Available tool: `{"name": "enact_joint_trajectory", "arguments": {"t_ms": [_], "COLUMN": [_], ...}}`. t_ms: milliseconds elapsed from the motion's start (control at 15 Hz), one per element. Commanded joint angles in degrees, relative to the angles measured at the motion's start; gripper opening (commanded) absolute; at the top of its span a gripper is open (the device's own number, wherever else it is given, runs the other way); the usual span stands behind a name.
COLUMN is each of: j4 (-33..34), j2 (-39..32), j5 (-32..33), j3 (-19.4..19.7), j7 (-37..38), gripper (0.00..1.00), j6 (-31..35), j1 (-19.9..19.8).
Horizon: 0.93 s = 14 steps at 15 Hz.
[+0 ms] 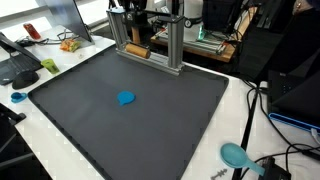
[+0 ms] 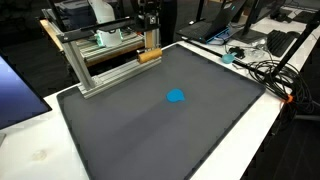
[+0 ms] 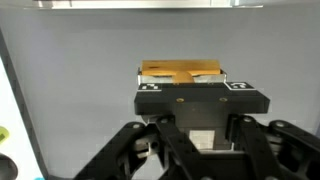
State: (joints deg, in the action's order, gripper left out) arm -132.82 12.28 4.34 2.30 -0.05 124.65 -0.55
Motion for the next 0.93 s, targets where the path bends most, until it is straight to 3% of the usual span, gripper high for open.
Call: {"name": "enact_joint_trajectory", "arguments": {"t_ms": [0,867], "j4": [-5.4,-14.1], "j2": [6.9,16.9], "j5": [-1.1,-3.3], "j3": [0.0,-0.6], "j7": [-0.8,0.7], "gripper": [0.22,0.22], "j6": [-1.2,-4.6], "j1": [-0.5,0.0]}}
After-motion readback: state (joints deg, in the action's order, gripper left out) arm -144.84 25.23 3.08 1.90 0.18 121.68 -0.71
